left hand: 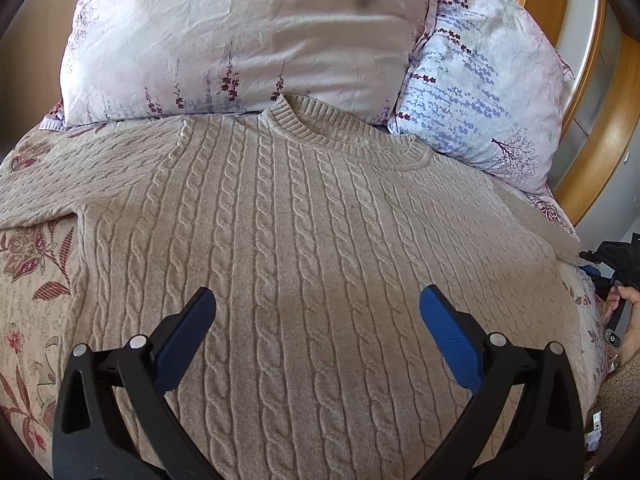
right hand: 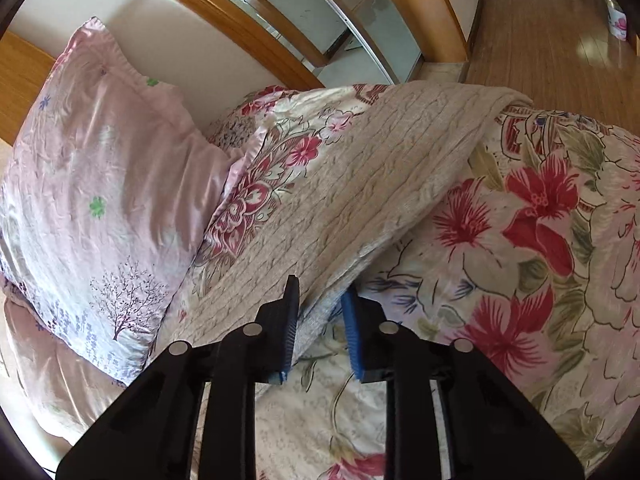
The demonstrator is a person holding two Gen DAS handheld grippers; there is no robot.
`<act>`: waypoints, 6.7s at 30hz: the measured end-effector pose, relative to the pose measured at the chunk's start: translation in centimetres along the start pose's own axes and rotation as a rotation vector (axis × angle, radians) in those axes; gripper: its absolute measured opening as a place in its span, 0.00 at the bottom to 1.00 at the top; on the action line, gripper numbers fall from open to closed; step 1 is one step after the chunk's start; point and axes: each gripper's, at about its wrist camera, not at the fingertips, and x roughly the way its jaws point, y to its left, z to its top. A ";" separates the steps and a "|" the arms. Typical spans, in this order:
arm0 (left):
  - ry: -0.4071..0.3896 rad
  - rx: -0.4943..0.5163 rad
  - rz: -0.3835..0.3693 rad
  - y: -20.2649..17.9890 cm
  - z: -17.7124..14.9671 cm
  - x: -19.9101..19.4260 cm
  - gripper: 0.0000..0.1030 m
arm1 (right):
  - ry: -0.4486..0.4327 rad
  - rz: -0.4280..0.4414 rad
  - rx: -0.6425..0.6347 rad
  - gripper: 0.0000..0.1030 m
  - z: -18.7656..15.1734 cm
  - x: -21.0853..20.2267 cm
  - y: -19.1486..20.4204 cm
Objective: Fold small clothes
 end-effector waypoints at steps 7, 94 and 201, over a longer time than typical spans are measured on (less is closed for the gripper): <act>0.034 -0.051 -0.047 0.9 0.0 0.8 0.98 | -0.128 -0.028 -0.222 0.09 -0.7 -1.3 3.6; 0.022 -0.268 -0.205 9.7 11.0 4.2 0.07 | 0.251 0.315 -0.178 0.08 -15.2 1.4 12.1; -0.098 -0.426 -0.566 0.8 12.3 3.5 0.08 | 0.280 0.609 -0.381 0.87 -18.6 0.6 15.7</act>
